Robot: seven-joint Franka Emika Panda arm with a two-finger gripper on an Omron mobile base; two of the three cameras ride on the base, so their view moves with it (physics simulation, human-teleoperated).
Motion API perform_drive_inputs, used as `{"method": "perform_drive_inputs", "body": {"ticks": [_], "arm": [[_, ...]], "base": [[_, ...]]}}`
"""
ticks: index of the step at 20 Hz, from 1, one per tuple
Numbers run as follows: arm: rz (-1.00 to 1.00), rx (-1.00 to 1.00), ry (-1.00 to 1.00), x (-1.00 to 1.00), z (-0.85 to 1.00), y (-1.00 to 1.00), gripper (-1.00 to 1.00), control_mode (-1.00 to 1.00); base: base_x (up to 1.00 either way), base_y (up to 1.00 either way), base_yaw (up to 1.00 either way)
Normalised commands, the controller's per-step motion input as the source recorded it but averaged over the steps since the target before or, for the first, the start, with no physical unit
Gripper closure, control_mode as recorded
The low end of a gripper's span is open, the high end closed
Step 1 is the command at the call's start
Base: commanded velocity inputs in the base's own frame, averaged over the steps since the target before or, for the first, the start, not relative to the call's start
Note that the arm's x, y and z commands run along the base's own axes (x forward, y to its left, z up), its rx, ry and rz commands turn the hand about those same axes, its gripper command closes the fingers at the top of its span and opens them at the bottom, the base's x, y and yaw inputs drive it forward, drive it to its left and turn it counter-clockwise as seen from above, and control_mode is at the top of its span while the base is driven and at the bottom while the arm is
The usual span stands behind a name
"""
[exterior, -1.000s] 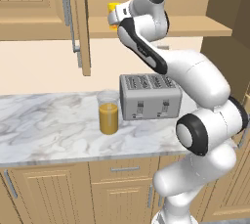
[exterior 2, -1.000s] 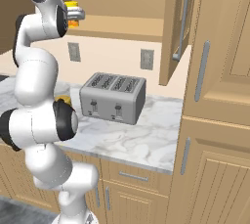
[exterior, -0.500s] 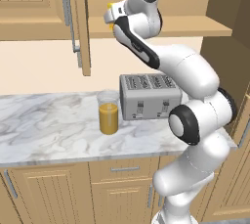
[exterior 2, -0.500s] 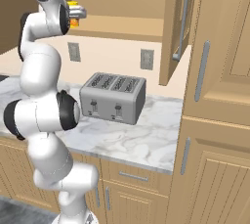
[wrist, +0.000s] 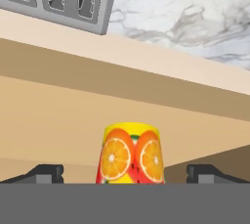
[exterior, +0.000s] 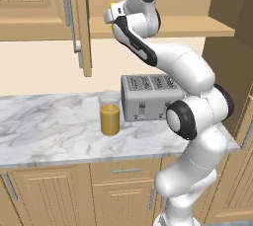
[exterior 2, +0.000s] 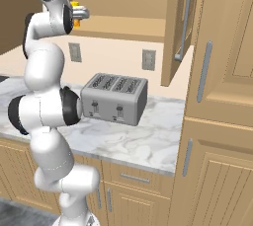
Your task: There is a tray on the dining counter. Grab the cup, mug, and pitcher and place them on the tray. The pitcher may be placed next to the tray if it cannot fit the tray.
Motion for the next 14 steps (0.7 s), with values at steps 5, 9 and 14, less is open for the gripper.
{"method": "perform_drive_inputs", "body": {"ticks": [5, 9, 14], "arm": [[0.0, 0.0, 0.0, 0.15, -0.1, 0.0, -1.0, -1.0], [0.0, 0.0, 0.0, 0.13, -0.07, 0.02, -1.0, -1.0], [0.0, 0.0, 0.0, 0.16, -0.01, 0.06, -1.0, -1.0]], "base": [[0.0, 0.0, 0.0], [0.0, 0.0, 0.0], [0.0, 0.0, 0.0]]}}
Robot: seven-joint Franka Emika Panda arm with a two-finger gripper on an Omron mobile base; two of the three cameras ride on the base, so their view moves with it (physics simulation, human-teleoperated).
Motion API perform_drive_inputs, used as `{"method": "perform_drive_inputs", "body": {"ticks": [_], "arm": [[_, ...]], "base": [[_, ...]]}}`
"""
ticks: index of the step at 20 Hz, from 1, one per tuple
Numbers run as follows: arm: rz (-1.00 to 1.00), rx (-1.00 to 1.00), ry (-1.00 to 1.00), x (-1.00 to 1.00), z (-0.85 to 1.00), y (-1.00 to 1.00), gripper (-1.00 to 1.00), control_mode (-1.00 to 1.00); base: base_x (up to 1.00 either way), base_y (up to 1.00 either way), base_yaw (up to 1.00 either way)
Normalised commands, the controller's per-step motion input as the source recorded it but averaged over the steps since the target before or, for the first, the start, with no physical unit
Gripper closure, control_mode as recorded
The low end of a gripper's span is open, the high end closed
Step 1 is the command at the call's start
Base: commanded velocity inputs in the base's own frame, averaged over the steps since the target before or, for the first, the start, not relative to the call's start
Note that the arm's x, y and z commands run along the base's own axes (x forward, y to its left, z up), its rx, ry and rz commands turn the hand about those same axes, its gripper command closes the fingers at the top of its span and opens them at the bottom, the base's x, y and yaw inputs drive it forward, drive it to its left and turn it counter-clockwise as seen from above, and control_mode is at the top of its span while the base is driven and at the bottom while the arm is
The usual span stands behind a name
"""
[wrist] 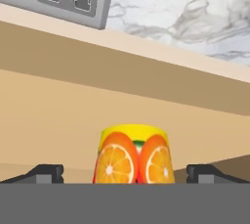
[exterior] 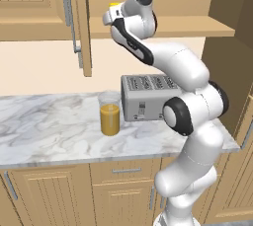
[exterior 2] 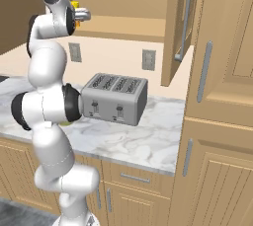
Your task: There is a tray on the dining counter. Grab the cup, mug, and pitcher and place them on the tray. The pitcher may be placed next to the tray if it cannot fit the tray.
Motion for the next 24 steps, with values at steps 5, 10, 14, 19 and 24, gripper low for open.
{"method": "perform_drive_inputs", "body": {"ticks": [5, 10, 14, 19, 24], "arm": [[0.0, 0.0, 0.0, 0.23, -0.04, 0.07, -1.0, -1.0], [0.0, 0.0, 0.0, 0.22, -0.02, 0.02, -1.0, -1.0], [0.0, 0.0, 0.0, 0.2, -0.01, 0.02, -1.0, -1.0], [0.0, 0.0, 0.0, 0.12, -0.01, 0.06, 1.0, -1.0], [0.0, 0.0, 0.0, 0.04, 0.0, 0.06, 1.0, -1.0]], "base": [[0.0, 0.0, 0.0], [0.0, 0.0, 0.0], [0.0, 0.0, 0.0], [0.0, 0.0, 0.0], [0.0, 0.0, 0.0]]}}
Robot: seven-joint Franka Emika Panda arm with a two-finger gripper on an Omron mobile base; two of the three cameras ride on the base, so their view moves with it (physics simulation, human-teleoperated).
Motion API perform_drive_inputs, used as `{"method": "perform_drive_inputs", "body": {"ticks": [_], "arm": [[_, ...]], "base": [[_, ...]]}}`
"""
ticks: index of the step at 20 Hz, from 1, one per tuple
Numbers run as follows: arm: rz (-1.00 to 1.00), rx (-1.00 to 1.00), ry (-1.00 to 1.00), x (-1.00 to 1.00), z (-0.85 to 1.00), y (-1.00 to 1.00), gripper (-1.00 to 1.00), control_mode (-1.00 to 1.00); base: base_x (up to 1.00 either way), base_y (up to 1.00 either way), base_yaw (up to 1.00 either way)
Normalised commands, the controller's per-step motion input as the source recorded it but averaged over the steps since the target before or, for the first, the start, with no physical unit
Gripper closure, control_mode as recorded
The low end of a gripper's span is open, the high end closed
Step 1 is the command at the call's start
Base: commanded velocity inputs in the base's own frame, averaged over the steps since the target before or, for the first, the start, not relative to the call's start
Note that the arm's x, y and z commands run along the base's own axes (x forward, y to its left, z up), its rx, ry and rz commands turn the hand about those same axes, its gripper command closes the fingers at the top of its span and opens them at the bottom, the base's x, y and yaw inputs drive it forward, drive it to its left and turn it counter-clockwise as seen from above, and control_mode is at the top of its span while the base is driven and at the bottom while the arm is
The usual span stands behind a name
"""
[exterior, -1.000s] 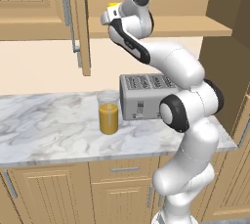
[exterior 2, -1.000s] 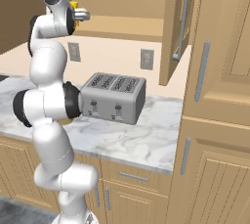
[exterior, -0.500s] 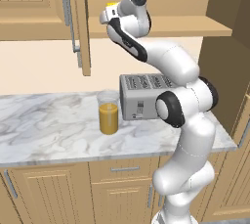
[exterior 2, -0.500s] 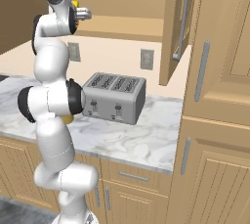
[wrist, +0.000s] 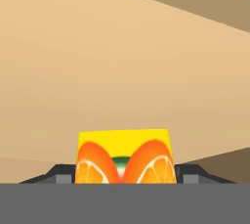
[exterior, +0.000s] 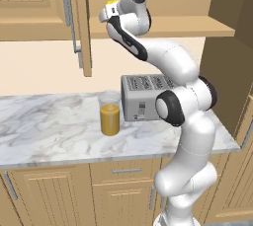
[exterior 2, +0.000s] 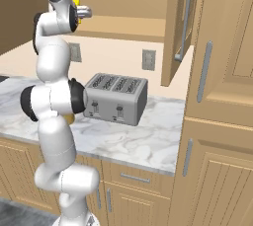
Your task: There is a tray on the dining counter. Grab the cup, mug, and pitcher and place them on the tray. The pitcher may be placed next to the tray if it cannot fit the tray.
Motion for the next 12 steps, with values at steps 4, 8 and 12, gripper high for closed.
{"method": "perform_drive_inputs", "body": {"ticks": [4, 8, 12], "arm": [[0.0, 0.0, -0.07, -0.07, 0.0, 0.01, 1.0, -1.0], [0.0, 0.04, -0.2, -0.55, 0.0, -0.19, 1.0, -1.0], [-0.04, 0.04, -0.14, -0.83, 0.0, -0.34, 1.0, -1.0]], "base": [[0.0, 0.0, 0.0], [0.0, 0.0, 0.0], [0.0, 0.0, 0.0]]}}
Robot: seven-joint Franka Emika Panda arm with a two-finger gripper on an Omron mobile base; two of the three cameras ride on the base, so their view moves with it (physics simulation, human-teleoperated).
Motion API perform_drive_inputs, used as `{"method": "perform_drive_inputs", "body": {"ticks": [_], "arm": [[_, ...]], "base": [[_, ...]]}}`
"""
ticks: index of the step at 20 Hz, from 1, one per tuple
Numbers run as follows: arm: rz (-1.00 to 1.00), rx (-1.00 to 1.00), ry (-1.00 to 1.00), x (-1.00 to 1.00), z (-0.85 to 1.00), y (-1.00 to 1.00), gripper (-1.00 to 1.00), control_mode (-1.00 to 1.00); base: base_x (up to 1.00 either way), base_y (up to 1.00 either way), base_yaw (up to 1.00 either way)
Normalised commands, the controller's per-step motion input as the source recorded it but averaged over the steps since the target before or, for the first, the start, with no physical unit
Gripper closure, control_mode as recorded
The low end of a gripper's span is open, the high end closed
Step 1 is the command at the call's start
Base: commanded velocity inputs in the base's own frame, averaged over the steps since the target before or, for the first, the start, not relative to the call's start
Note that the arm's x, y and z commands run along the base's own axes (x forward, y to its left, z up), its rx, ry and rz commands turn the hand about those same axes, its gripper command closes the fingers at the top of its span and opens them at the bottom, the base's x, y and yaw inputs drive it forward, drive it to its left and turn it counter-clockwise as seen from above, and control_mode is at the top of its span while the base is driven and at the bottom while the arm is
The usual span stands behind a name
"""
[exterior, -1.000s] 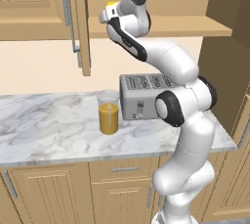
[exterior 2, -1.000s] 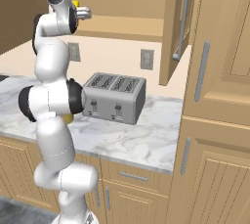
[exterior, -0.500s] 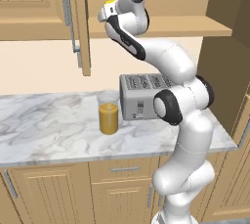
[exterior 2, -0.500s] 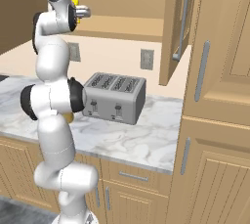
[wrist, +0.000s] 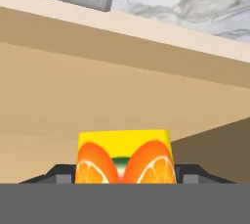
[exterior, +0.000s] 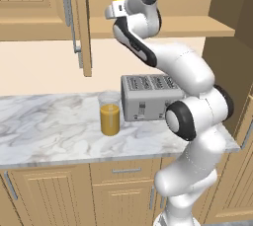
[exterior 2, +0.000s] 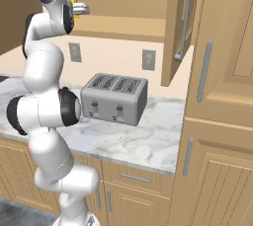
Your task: There is a tray on the dining counter. Grab the cup, mug, and pitcher and place them on the tray. The pitcher may be placed next to the tray if it cannot fit the tray.
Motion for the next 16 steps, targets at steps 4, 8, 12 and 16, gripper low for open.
{"method": "perform_drive_inputs", "body": {"ticks": [4, 8, 12, 16], "arm": [[-0.07, 0.06, -0.01, -0.78, 0.07, -0.3, 1.0, -1.0], [-0.04, 0.06, 0.0, -0.86, 0.58, -0.15, 1.0, -1.0], [-0.01, 0.08, 0.0, -0.93, 0.77, -0.1, 1.0, -1.0], [0.0, 0.02, 0.07, -1.0, 0.1, -0.18, 1.0, -1.0]], "base": [[0.0, 0.0, 0.0], [0.0, 0.0, 0.0], [0.0, 0.0, 0.0], [0.0, 0.0, 0.0]]}}
